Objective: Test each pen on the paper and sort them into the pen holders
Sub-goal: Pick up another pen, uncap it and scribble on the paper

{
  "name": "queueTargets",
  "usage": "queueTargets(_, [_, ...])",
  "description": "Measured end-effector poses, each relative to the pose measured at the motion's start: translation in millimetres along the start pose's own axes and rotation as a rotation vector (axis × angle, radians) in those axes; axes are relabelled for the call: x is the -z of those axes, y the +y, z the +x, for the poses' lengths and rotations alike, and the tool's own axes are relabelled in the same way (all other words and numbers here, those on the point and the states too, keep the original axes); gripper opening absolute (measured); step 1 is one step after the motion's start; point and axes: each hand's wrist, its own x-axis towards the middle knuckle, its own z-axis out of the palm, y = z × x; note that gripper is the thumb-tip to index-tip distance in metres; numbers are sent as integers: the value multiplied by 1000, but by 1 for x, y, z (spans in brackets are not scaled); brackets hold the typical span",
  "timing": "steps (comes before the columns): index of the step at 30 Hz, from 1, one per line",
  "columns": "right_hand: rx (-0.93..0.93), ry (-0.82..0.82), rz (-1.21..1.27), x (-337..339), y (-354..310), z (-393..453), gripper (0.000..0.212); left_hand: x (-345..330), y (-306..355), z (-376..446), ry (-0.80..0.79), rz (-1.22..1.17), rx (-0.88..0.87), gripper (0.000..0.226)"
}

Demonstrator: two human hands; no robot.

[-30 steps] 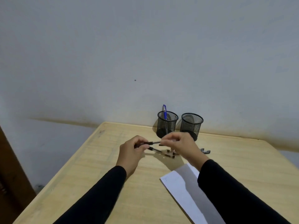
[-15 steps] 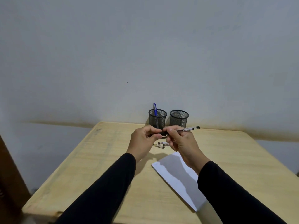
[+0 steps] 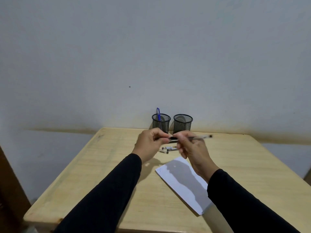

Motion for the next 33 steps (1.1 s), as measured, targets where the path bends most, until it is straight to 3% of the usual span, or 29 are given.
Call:
queueTargets(3, [26, 189, 122, 50, -19, 7, 19, 56, -33, -3, 336, 157, 145, 13])
queueTargets(5, [14, 169, 110, 64, -19, 3, 21, 71, -40, -10, 279, 205, 169, 10])
queueTargets(9, [-77, 34, 69, 38, 9, 0, 21, 34, -33, -8, 99, 191, 142, 9])
queueTargets(16, [-218, -77, 69, 28, 26, -3, 24, 8, -71, -13, 35, 366, 212, 9])
queueTargets(20, [-249, -88, 27, 26, 34, -1, 23, 5, -89, -14, 6, 509, 231, 9])
queueTargets(29, [-189, -50, -226, 9, 43, 3, 11, -19, -64, -39, 16, 520, 83, 32])
queueTargets(33, [-216, -8, -262, -2, 62, -5, 9, -31, -59, -54, -12, 476, 150, 39])
